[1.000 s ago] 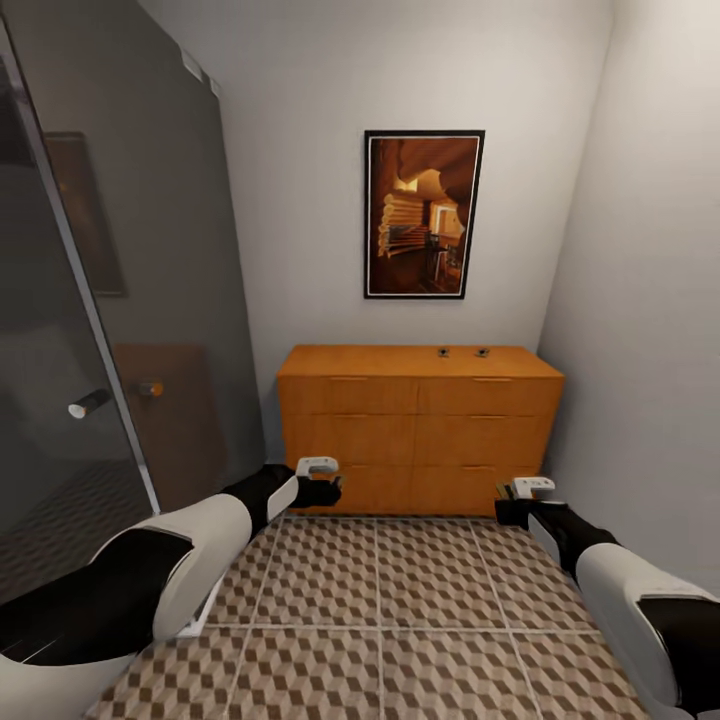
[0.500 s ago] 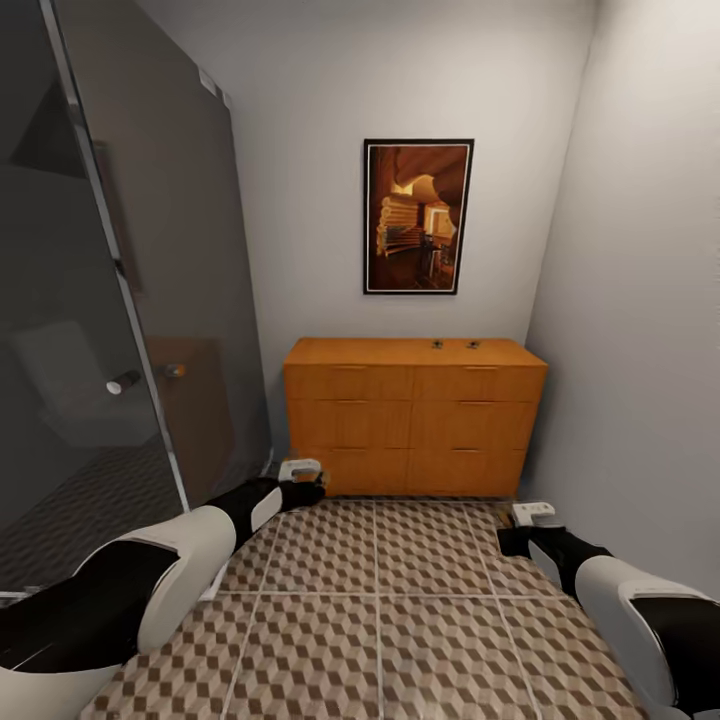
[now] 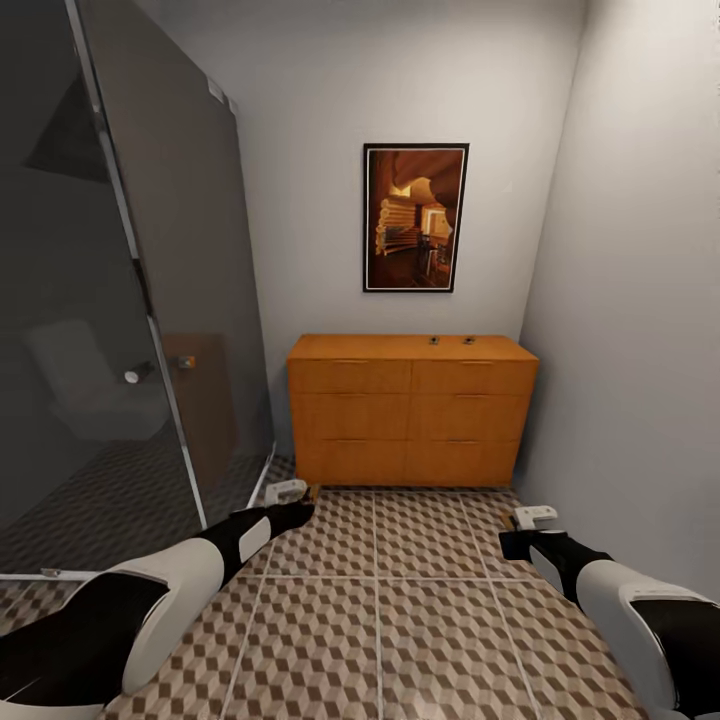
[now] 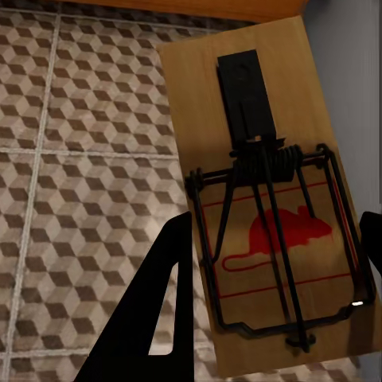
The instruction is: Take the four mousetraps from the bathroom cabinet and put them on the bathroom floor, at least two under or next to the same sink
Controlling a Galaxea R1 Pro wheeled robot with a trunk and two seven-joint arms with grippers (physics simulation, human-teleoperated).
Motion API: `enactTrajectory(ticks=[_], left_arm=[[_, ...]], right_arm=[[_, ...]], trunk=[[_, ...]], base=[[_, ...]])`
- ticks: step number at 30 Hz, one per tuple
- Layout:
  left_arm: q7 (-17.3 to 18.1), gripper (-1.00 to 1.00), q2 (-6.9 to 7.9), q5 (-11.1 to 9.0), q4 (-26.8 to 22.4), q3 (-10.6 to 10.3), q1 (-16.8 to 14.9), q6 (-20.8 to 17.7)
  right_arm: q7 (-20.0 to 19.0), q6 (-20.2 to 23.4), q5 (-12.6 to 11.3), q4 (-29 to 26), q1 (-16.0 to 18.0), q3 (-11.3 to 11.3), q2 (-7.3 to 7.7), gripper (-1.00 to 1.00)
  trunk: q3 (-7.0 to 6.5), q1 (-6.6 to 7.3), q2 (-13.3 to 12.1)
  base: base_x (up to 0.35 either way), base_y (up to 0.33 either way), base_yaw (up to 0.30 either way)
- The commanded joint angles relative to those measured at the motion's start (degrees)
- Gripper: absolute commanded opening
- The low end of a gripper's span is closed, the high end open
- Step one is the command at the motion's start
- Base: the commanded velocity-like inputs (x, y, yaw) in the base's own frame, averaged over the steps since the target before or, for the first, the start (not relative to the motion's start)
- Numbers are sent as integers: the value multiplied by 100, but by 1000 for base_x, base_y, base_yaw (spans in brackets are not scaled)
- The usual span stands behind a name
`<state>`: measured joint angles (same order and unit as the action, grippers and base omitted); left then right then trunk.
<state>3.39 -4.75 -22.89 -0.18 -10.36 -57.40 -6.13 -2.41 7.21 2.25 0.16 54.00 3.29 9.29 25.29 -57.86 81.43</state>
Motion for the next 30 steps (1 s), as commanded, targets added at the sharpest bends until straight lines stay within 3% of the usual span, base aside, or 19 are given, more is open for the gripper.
enactTrajectory(ticks=[1, 12, 15, 17, 30], left_arm=[[10, -100, 1, -50, -2, -48, -1, -22], [-3, -100, 21, 18, 0, -73, 153, -18], [-17, -100, 33, 341, 0, -73, 166, -19], [-25, -100, 62, 389, 0, -72, 176, -14], [-49, -100, 274, 419, 0, -72, 305, 9]], right_arm=[[-9, 21, 11, 2, 6, 32, 0, -100], [205, 18, 12, 2, 5, 32, -17, -100], [221, 17, 7, 2, 5, 32, -32, -100], [222, 17, 5, 7, 5, 32, -89, -100], [223, 17, 3, 19, 5, 32, -206, -100]], trunk=[[6, 1, 4], [6, 1, 4], [6, 1, 4], [6, 1, 4], [6, 1, 4]], base=[[-43, 0, 0], [-8, 0, 148], [0, 0, 271], [0, 0, 279], [0, 0, 280]])
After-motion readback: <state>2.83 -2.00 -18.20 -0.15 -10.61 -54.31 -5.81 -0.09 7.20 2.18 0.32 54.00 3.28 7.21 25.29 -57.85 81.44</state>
